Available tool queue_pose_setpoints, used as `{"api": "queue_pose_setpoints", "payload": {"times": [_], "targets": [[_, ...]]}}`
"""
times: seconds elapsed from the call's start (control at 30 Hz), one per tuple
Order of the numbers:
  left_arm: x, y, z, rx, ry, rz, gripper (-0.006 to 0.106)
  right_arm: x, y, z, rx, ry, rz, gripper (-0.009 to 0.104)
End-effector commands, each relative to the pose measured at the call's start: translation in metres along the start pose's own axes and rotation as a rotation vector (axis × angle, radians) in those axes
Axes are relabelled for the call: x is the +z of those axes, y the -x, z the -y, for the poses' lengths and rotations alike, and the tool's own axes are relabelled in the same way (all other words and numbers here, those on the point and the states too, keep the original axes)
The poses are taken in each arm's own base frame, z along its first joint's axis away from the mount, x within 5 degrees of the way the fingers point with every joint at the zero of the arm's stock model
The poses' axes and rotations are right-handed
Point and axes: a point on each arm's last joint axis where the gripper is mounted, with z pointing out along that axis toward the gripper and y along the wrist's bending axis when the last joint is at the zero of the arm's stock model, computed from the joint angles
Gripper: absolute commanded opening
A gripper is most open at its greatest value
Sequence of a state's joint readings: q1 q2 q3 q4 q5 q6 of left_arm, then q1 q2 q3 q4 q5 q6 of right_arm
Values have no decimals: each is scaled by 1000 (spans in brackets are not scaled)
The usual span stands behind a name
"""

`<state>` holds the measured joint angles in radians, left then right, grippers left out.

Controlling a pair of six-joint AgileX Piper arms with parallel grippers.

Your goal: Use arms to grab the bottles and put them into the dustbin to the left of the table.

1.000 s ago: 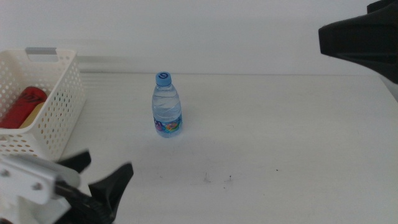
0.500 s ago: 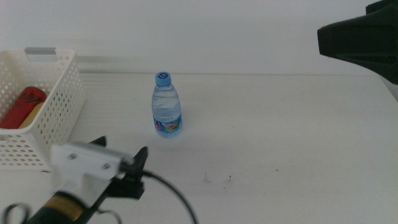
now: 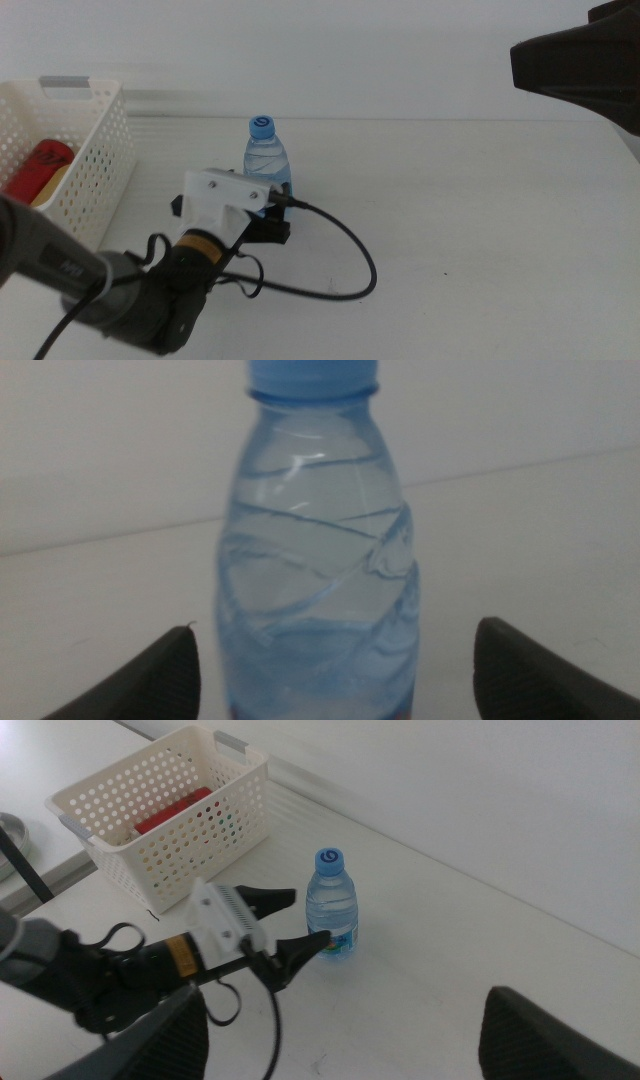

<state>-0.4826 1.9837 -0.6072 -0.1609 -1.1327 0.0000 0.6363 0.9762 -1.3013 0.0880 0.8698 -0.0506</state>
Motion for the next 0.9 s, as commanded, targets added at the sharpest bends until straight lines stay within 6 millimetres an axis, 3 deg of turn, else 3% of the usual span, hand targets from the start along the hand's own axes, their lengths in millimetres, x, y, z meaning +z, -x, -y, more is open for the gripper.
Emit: {"api": "queue_pose_setpoints", "payload": {"times": [0.0,0.4,0.5,0.6,0.7,0.77,0.87], "targets": [[15,0,1,5,-27,-10,94,-3,3,0,-14,-2,20,91],[71,-6,-2,5,-14,-41,91,-3,3,0,-14,-2,20,91],[73,-5,-3,4,-19,-53,76,-3,3,0,-14,-2,20,91],[67,2,-4,-56,-13,-93,47,-3,3,0,-14,-2,20,91],[45,26,-5,-79,-9,-152,18,-3,3,0,-14,-2,20,91],[22,56,-2,-70,-28,-248,2,-3,3,0,-14,-2,20,91],[-9,116,-7,-18,-36,-362,-2,-3,3,0,-14,-2,20,91]]}}
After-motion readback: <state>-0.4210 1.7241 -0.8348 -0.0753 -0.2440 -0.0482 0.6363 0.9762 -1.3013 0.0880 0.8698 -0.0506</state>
